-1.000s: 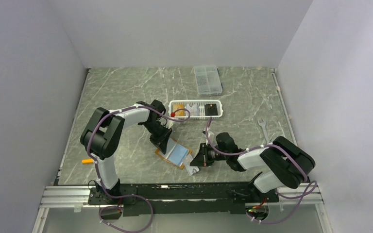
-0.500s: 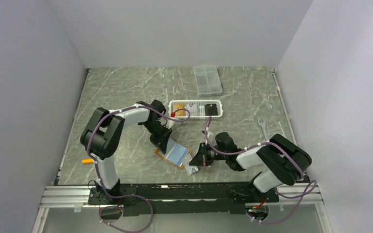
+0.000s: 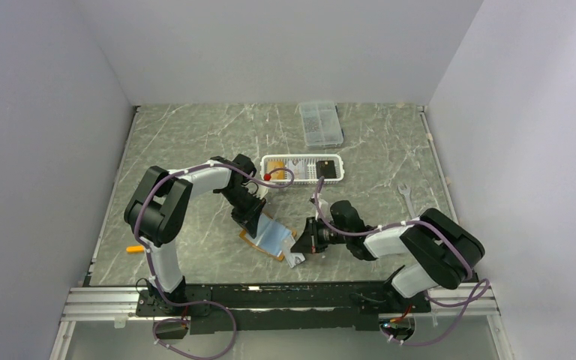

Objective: Put the credit cards into the card holder
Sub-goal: Turn over the card slot in the card holder.

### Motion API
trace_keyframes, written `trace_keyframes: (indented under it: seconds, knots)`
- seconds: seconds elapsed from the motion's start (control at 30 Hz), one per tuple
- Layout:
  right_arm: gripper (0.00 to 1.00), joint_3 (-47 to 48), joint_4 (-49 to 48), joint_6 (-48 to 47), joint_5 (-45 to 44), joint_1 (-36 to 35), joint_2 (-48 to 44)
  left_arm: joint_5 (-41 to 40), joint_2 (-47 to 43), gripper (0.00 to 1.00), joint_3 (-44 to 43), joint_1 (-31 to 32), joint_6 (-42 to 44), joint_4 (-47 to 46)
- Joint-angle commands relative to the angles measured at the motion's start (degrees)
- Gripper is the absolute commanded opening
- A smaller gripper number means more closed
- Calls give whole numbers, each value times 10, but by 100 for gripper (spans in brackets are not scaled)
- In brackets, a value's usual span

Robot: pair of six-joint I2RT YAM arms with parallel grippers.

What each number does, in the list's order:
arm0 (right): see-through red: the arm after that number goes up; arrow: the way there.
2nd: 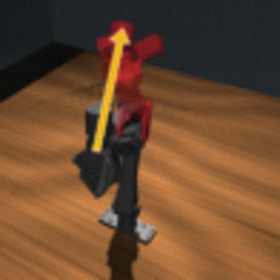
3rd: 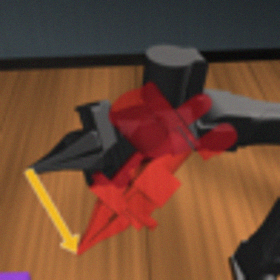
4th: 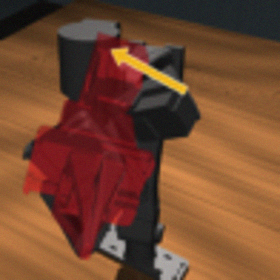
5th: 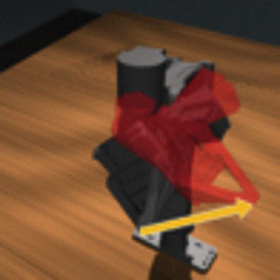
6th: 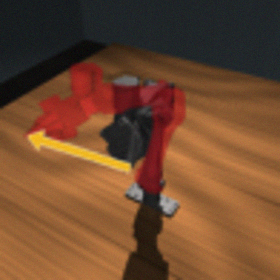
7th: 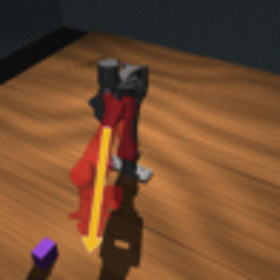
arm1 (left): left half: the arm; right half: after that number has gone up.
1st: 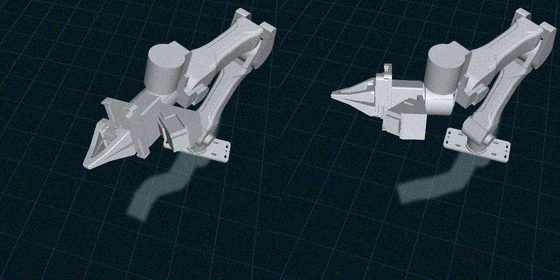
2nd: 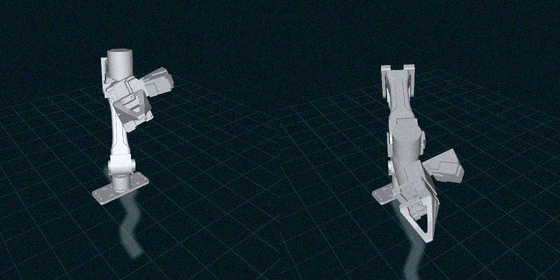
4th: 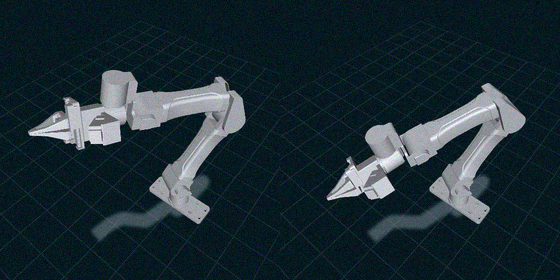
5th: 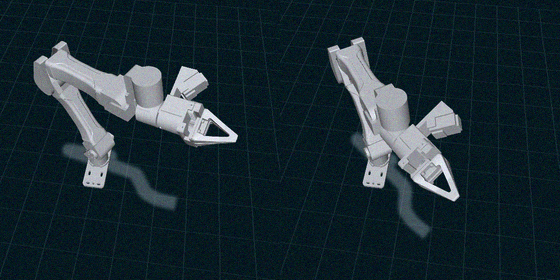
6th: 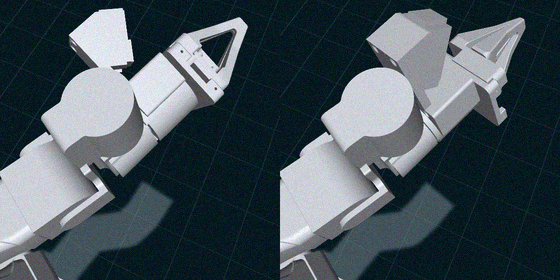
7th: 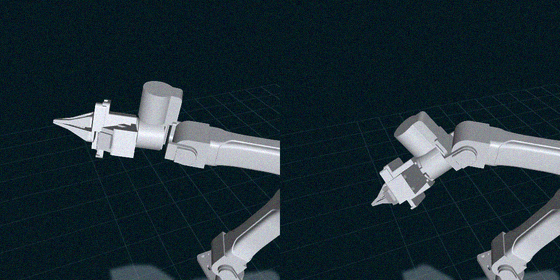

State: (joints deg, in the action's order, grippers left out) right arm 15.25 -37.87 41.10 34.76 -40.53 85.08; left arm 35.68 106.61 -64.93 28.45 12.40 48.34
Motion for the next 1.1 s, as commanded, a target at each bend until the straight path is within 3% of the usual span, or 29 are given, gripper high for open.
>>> trace_keyframes:
  seconds: [0.0,0.37,0.63,0.83,1.07]
  knots:
    - [0,53,90,-40,-16,1,-19,4,-16,1,-15,4,12,8]
    - [0,111,242,-49,-52,2,-29,2,-23,1,-13,4,12,8]
    - [0,133,296,-51,-70,9,-98,4,-25,1,-15,5,11,9]
    - [0,209,318,-54,-50,9,-45,7,-23,1,-17,5,10,11]
    - [0,217,312,-59,-49,8,-17,9,-29,0,-15,4,11,11]
